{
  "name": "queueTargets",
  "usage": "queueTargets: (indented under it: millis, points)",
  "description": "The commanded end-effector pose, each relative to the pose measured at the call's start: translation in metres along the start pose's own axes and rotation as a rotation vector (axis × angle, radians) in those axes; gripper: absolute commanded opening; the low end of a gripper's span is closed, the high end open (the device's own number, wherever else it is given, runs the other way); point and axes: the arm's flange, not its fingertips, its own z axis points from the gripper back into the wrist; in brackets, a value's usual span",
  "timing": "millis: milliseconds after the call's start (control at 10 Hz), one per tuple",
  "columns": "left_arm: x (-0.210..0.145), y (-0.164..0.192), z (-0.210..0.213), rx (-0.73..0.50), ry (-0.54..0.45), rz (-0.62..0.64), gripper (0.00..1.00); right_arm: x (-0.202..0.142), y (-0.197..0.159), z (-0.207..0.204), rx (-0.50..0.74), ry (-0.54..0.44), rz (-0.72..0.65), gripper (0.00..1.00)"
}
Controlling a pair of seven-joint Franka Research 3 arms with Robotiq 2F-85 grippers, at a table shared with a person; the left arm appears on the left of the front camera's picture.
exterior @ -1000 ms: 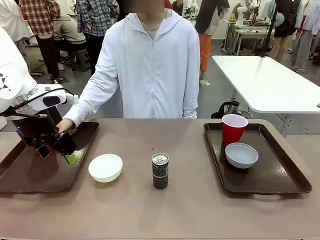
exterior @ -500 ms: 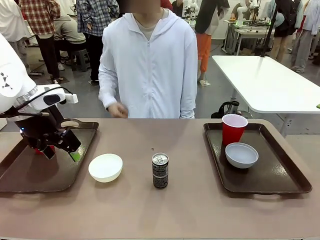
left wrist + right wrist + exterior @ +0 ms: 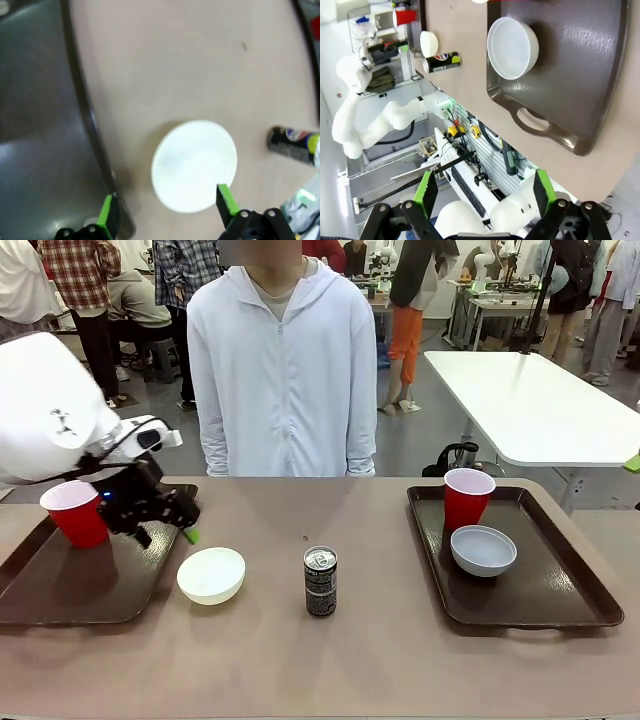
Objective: Prepare tableware on both trays.
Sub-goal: Pick up a Picnic Bowl from the table and place it on a Handle tray.
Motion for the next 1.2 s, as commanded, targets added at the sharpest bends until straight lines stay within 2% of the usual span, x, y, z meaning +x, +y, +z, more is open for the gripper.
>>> queueTargets:
  millis: [0, 500, 1000, 1100]
  points:
    - [0.019, -0.02, -0.012, 0.086, -0.025, 0.023, 1.0, -0.003, 0.006, 0.002, -0.003, -0.004, 0.007, 1.0]
    - [0.019, -0.032, -0.032, 0.245, 0.018, 0.027, 1.0, -0.003, 0.006, 0.002, -0.003, -0.004, 0.007, 1.0]
    - [0.017, -0.03, -0.058, 0.25, 0.06, 0.019, 1.0, -0.003, 0.006, 0.002, -0.003, -0.004, 0.007, 1.0]
    - [0.018, -0.029, -0.061, 0.26, 0.055, 0.014, 0.45, -0.003, 0.006, 0.002, -0.003, -0.004, 0.007, 1.0]
